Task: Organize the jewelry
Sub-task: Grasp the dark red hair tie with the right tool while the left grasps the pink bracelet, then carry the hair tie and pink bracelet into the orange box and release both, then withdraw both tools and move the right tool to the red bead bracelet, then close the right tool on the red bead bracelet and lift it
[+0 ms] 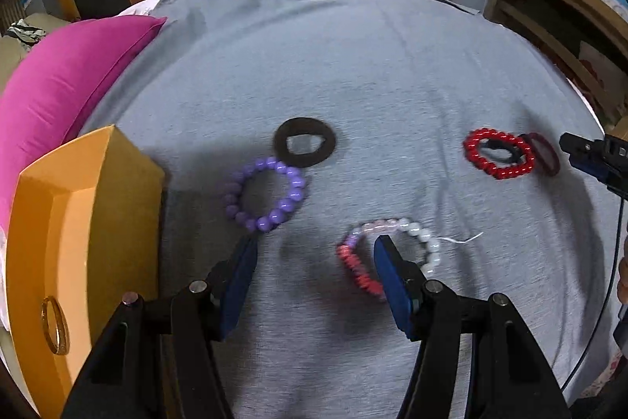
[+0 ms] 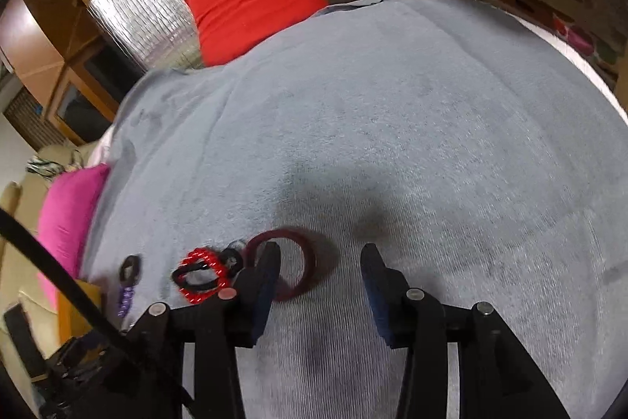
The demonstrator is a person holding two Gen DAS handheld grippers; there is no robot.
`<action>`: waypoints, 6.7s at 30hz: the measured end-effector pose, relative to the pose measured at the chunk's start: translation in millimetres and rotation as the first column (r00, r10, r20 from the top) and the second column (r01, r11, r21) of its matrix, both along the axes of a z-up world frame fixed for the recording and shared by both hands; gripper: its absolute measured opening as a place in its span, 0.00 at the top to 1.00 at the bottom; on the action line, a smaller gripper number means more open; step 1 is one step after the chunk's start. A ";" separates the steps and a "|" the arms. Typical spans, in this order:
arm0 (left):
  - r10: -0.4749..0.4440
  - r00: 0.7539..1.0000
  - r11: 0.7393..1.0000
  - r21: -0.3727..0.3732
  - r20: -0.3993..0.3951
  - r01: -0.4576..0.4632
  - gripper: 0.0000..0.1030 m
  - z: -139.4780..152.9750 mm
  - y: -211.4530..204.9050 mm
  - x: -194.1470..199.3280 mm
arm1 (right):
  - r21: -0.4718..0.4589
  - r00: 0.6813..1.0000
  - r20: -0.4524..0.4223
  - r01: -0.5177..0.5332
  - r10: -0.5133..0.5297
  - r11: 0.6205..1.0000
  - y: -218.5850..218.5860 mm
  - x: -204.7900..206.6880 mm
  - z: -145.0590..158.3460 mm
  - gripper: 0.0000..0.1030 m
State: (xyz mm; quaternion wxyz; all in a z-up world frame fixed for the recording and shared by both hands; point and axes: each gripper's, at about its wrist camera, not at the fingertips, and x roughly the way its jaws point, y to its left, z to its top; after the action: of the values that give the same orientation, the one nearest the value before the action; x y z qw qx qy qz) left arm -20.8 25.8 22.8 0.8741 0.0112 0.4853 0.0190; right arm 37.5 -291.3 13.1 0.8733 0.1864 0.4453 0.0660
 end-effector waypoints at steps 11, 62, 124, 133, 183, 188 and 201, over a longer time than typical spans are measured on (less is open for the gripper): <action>-0.093 0.994 0.993 -0.071 -0.053 0.089 0.39 -6.7 -4.2 2.8 | -0.252 0.999 0.016 -0.026 0.031 0.967 27.0 6.8 -8.1 0.95; -0.058 0.965 0.951 -0.280 0.255 0.131 0.93 82.3 26.6 -55.4 | -0.013 0.978 0.160 -0.134 0.135 0.991 38.1 -36.9 39.9 0.95; 0.366 0.879 0.929 -0.059 0.307 -0.366 0.42 81.5 162.1 -160.5 | -0.038 0.875 0.015 -0.483 0.484 0.875 234.4 -102.9 84.3 0.84; 0.233 0.894 0.968 -0.007 0.382 -0.250 0.41 92.2 86.6 -133.2 | 0.124 0.973 -0.044 -0.221 0.228 0.967 78.2 -84.1 41.1 0.82; 0.232 0.945 0.972 -0.024 0.230 -0.233 0.41 31.5 48.5 -47.5 | 0.224 0.984 -0.017 -0.169 0.177 0.960 40.4 -15.2 21.1 0.90; 0.236 0.943 0.972 -0.065 0.235 -0.227 0.41 33.6 49.7 -36.4 | 0.269 0.980 0.012 -0.195 0.199 0.943 11.2 -39.1 34.6 0.90; 0.268 0.948 0.962 -0.108 0.170 -0.253 0.34 10.2 29.1 30.6 | 0.224 0.980 -0.111 -0.136 0.163 0.965 -34.9 -46.4 4.7 0.90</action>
State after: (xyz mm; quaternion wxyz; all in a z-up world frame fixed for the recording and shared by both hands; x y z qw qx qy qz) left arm 9.7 55.0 33.0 0.9044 -0.0918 0.4006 0.1146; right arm -8.9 -326.1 17.8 0.8100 0.2497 0.5034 0.1676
